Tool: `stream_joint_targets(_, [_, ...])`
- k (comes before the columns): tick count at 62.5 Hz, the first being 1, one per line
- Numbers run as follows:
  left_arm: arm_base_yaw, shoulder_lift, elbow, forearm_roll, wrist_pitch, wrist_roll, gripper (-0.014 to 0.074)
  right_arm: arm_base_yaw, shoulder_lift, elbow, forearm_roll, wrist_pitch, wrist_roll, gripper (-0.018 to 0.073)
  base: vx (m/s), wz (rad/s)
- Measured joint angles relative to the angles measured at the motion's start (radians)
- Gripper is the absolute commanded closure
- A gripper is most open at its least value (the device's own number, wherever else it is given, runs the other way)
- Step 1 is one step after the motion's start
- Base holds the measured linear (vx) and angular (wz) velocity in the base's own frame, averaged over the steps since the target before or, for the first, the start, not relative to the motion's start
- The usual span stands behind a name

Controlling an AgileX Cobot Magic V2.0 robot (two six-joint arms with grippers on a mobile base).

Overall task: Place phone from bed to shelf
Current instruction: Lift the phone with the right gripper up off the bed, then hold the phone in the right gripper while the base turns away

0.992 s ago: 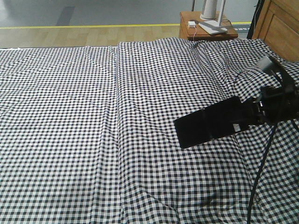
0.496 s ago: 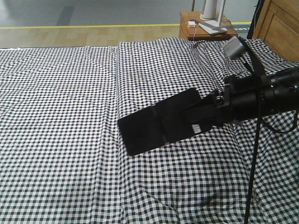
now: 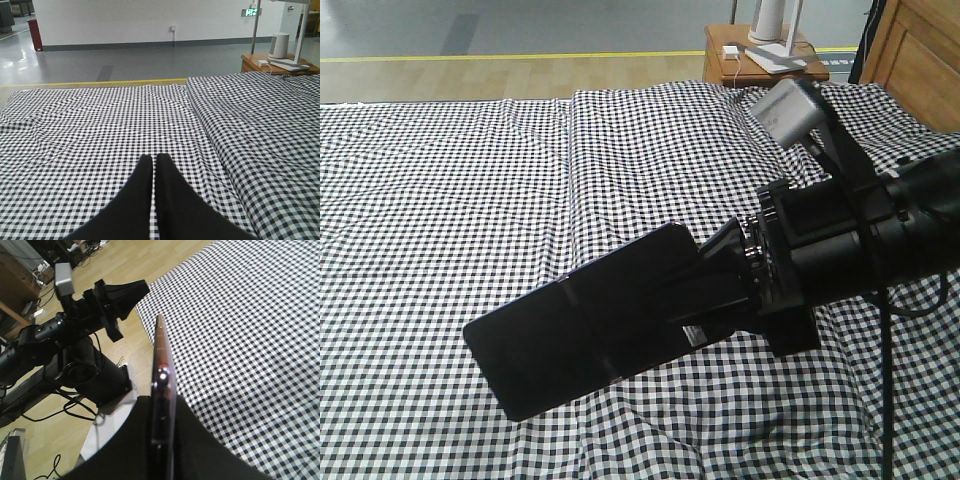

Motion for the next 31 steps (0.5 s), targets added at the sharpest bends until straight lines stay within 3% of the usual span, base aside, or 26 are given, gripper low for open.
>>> stream_joint_targets(31, [0.0, 0.0, 0.0, 0.0, 0.0, 0.0, 0.0595, 0.003, -0.038, 0.0, 0.002, 0.007, 0.001, 0.0561, 0.0, 0.0])
